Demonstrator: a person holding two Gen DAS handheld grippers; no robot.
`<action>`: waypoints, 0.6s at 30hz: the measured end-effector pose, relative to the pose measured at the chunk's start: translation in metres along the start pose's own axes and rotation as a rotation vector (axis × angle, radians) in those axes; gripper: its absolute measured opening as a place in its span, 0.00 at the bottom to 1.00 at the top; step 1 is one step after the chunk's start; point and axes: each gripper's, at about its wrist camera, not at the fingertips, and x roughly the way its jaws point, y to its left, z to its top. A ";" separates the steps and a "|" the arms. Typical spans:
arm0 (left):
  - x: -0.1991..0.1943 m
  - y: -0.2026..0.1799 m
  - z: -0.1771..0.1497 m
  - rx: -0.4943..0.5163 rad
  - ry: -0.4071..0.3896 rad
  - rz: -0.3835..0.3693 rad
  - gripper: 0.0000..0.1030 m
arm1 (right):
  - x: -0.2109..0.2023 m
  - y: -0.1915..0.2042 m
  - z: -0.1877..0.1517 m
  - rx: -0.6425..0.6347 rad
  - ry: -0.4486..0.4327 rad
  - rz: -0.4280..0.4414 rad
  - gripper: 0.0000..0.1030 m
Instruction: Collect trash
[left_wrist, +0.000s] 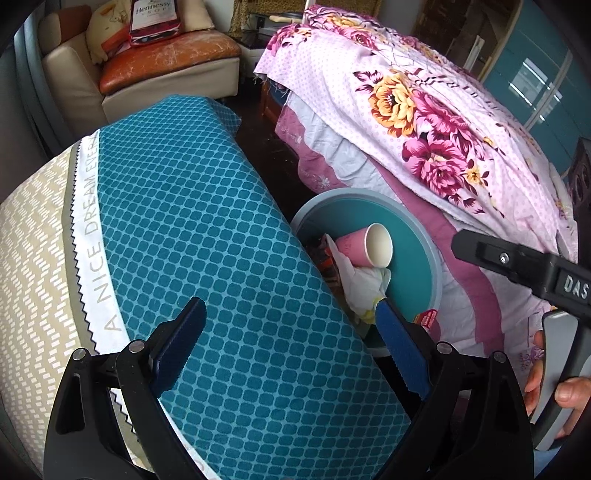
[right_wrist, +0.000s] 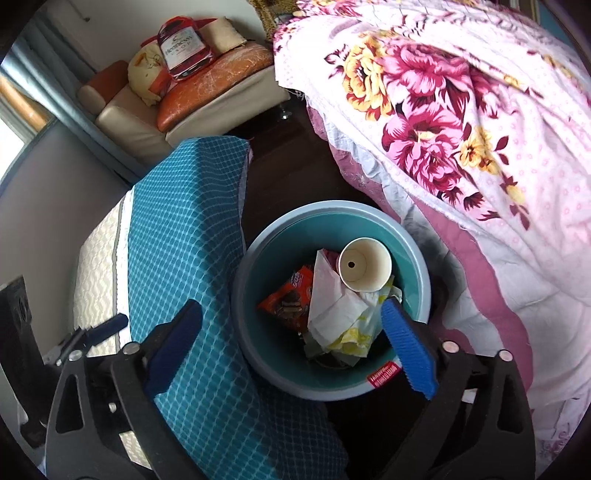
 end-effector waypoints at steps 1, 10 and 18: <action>-0.003 0.001 -0.002 -0.003 -0.001 0.000 0.90 | -0.003 0.003 -0.003 -0.017 -0.005 -0.003 0.93; -0.031 0.009 -0.018 -0.030 -0.019 0.021 0.96 | -0.044 0.034 -0.031 -0.170 -0.076 -0.078 0.93; -0.052 0.016 -0.037 -0.054 -0.044 0.057 0.96 | -0.070 0.046 -0.053 -0.236 -0.125 -0.109 0.93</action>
